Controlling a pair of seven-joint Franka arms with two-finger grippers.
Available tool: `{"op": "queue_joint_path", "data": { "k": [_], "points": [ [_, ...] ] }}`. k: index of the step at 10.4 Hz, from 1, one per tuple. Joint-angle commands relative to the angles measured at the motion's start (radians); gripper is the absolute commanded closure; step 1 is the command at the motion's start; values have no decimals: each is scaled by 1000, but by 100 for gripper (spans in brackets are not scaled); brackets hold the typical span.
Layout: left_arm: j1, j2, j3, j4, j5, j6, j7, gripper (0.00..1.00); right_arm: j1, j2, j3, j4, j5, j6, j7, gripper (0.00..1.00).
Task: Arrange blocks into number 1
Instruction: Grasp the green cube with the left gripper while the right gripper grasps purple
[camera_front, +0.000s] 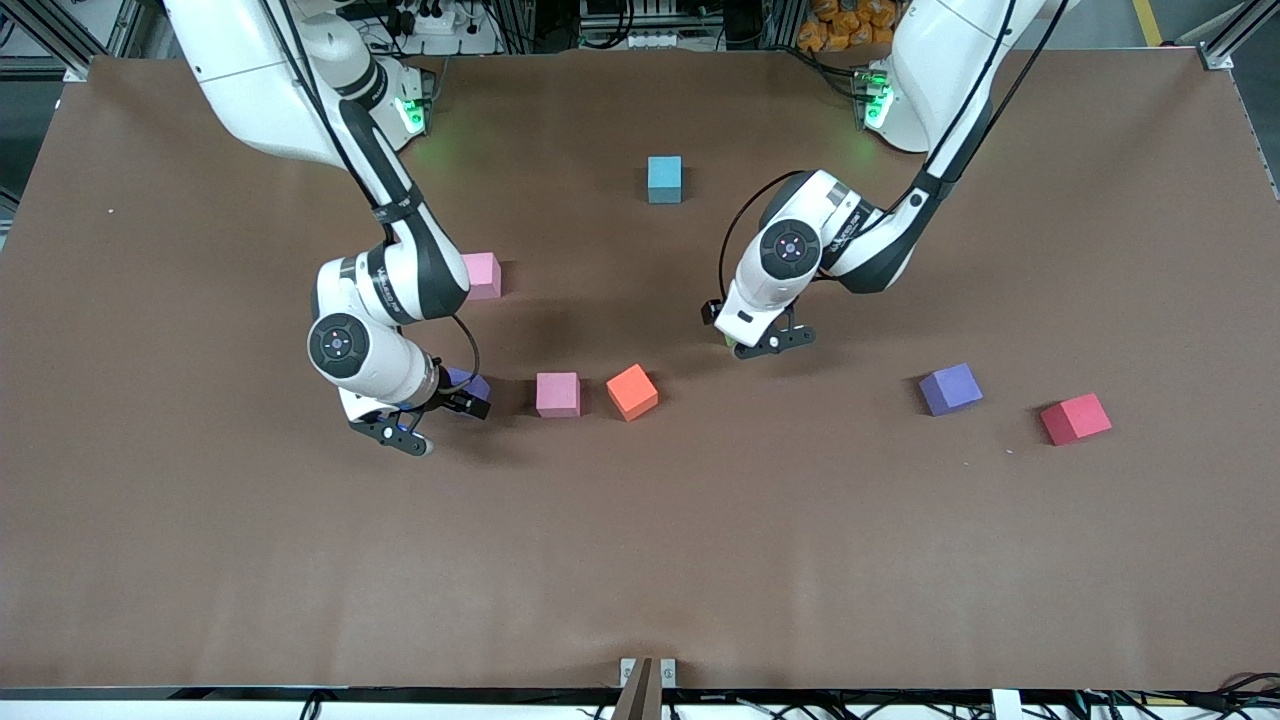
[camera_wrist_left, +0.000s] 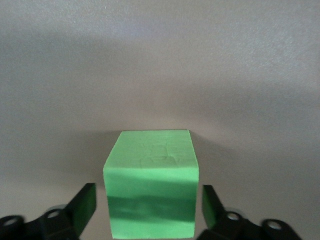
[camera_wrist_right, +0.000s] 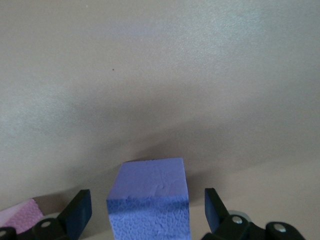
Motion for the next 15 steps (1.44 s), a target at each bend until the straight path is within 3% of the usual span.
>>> {"op": "queue_joint_path", "data": {
  "k": [1, 3, 4, 6, 8, 15],
  "points": [
    [-22, 2, 5, 14, 30, 7, -24, 98, 13, 12, -12, -2, 5, 2, -30, 21],
    [-64, -13, -8, 20, 30, 6, -26, 100, 14, 12, -12, -5, 7, -2, -30, 43],
    [-87, -21, -13, 20, 30, 6, -26, 100, 14, 9, -12, -5, 7, -5, -30, 44],
    [-130, -33, -48, 19, 30, 4, -29, 100, 14, -15, -12, -6, 8, -16, -31, 44],
    [-168, -33, -77, 10, 30, 0, -29, 100, 14, -105, -12, -20, 7, -85, -45, 43],
    [-203, -27, -150, -41, 30, 0, -93, 100, 27, -389, -9, -241, 11, -108, -112, 43]
  ]
}}
